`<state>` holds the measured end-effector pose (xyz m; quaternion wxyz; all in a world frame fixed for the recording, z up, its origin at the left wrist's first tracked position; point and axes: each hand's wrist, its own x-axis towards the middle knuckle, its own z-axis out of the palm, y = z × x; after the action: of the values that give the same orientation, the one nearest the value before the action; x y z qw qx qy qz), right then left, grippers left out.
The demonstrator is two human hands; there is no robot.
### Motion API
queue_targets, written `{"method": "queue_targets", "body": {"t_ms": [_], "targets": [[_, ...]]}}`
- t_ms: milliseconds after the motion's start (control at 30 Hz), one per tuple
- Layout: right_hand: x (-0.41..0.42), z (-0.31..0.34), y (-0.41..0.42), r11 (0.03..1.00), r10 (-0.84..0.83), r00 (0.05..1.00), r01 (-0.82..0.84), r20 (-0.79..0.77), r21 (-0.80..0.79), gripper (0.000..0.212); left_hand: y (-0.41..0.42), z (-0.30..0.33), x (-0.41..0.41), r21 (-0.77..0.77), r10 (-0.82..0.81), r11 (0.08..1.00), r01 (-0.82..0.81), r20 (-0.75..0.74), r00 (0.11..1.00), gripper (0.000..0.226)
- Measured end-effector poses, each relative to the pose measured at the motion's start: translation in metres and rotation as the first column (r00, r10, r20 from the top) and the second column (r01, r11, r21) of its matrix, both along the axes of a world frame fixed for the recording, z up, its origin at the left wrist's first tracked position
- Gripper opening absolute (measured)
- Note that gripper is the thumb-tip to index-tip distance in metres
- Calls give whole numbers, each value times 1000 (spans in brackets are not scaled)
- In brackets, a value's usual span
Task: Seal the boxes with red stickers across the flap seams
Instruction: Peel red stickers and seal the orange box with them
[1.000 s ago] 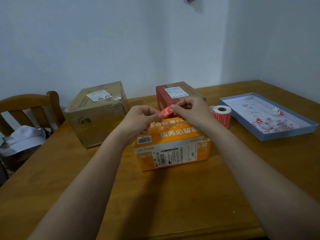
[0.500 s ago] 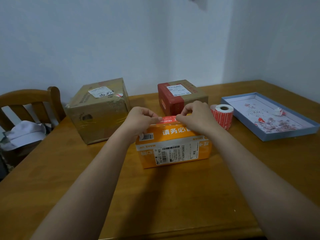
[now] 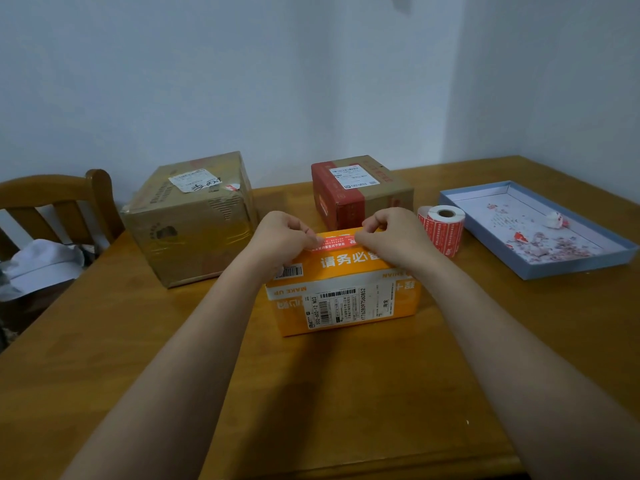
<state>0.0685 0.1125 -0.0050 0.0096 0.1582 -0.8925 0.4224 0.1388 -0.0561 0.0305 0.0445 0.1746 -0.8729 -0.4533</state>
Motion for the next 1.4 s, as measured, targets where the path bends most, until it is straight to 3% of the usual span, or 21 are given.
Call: {"method": "queue_targets", "body": {"t_ms": [867,1200,1400], "targets": [[-5,-5,-4,995,-21,998,26,-55,97,16,0,-5,-10,-10,54,999,-54,47,997,11],[-5,-4,-6,997,-25,999,27,-37,79,16,0,-2,-14,-5,60,998,-60,107,992,11],[-3,-2,-5,999,-34,999,34,-10,-6,13,-7,0,-12,75,39,996,-49,127,991,13]]}}
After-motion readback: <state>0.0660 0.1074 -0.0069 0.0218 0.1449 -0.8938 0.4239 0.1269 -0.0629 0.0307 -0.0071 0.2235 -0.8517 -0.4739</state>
